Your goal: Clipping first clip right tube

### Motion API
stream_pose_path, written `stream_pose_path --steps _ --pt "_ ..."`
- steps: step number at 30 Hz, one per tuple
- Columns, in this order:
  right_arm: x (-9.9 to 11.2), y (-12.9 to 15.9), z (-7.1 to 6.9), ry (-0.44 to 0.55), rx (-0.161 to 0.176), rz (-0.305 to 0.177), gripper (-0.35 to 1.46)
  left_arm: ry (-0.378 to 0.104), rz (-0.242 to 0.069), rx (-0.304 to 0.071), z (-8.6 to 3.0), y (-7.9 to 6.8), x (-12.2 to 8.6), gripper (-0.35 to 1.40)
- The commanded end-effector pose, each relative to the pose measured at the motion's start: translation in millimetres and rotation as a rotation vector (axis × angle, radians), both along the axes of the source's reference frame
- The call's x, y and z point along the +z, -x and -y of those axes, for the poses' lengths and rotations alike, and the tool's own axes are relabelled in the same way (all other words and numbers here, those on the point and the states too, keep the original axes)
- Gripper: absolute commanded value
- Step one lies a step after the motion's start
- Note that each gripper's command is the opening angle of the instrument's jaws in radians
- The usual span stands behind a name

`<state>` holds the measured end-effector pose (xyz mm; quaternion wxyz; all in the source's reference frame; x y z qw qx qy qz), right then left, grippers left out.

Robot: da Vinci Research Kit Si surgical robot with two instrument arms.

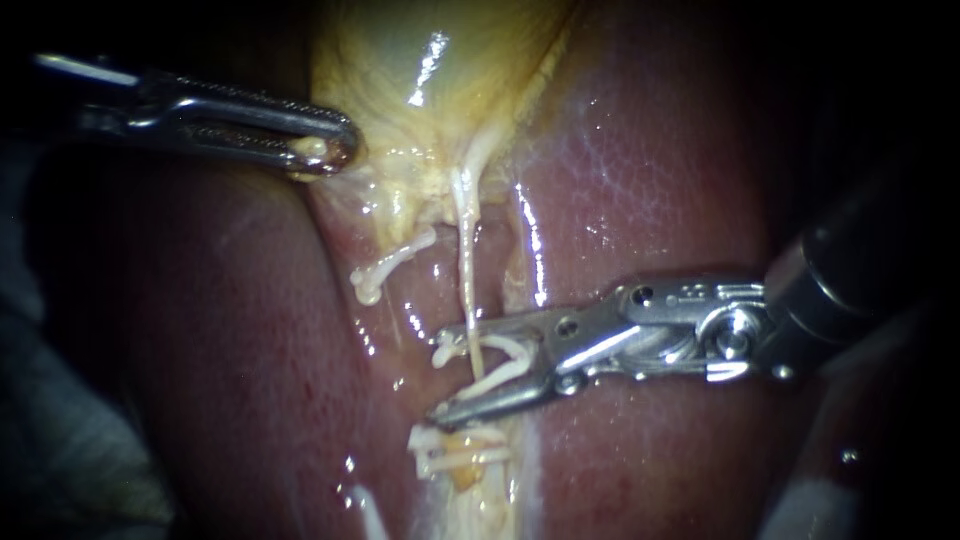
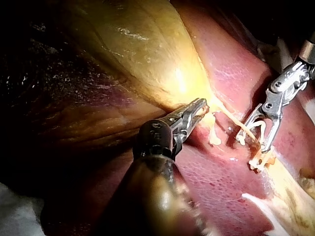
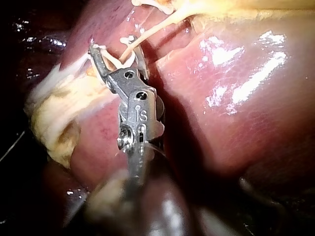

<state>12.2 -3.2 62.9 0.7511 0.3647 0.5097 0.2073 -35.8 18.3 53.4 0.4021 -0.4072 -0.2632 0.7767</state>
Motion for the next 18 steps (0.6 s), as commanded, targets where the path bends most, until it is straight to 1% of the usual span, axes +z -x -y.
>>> stream_pose_path --steps 1,4,7,11,13,15,18 --pt "-0.3 0.0 0.0 -0.004 -0.005 -0.006 0.45 0.000 0.000 0.000 0.0 0.0 0.0 -0.35" --pt "-0.7 0.0 0.4 -0.012 -0.016 -0.009 0.44 0.000 0.000 0.000 0.0 0.0 0.0 -0.35" --pt "-0.8 -0.1 0.6 -0.015 -0.019 -0.010 0.42 0.000 0.000 0.000 0.0 0.0 0.0 -0.35" --pt "-0.9 0.3 0.6 -0.026 -0.018 -0.006 0.32 0.000 0.000 0.000 0.0 0.0 0.0 -0.35" --pt "-0.9 0.6 0.5 -0.042 -0.012 -0.002 0.20 0.000 0.000 0.000 0.0 0.0 0.0 -0.35" --pt "-1.0 0.9 0.5 -0.063 -0.007 0.010 0.01 0.000 0.000 0.000 0.0 0.0 0.0 -0.35" --pt "-1.0 1.1 0.5 -0.074 -0.005 0.014 -0.17 0.000 0.000 0.000 0.0 0.1 0.0 -0.35"
